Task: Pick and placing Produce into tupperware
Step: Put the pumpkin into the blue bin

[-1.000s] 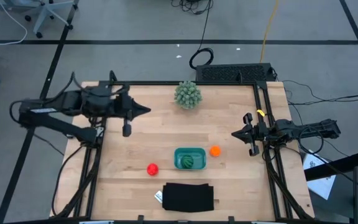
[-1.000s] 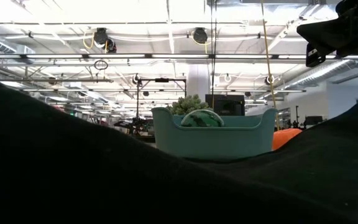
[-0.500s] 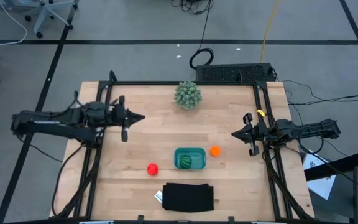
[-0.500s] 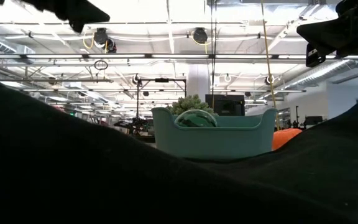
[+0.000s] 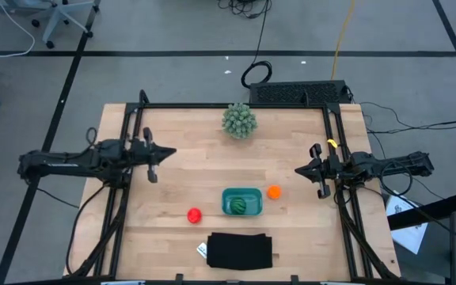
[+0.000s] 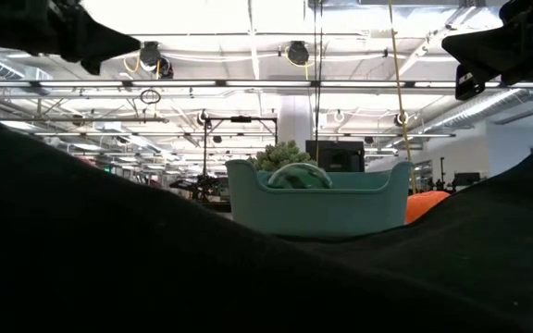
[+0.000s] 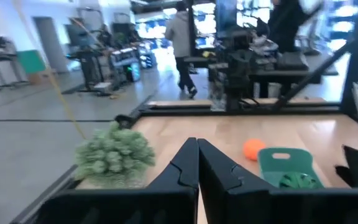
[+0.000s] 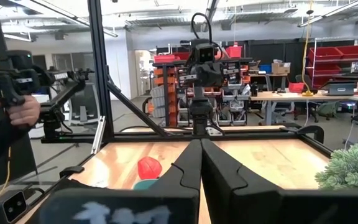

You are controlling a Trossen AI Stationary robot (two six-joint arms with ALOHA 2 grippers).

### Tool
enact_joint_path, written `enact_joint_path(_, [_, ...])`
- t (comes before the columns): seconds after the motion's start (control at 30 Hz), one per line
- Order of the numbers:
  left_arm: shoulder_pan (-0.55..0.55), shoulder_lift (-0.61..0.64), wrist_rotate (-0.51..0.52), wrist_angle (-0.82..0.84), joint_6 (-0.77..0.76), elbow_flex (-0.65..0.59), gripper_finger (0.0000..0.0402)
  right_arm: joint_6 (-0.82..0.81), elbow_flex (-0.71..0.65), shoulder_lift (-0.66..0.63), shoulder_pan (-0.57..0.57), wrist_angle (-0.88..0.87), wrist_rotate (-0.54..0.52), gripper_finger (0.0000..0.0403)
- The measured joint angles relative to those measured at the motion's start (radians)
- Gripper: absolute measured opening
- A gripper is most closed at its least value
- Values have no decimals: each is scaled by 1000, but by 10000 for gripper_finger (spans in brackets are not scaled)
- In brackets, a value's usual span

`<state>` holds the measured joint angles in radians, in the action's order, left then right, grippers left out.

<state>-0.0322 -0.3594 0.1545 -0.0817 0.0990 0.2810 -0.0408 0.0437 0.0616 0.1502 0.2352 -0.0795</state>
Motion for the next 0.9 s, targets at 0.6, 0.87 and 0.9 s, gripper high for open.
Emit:
enact_joint_path(0.6, [22,180,0,5,10,-170,0,-23,0,28,0,-4,-3,0])
enact_joint_path(0.87, [22,179,-21,-17,-4,-221,0,-43,0,81,0,-4,-5,0])
enact_joint_path(0.9, [22,179,-21,-22,-2,-228,0,-44,0,87,0,-4,-5,0])
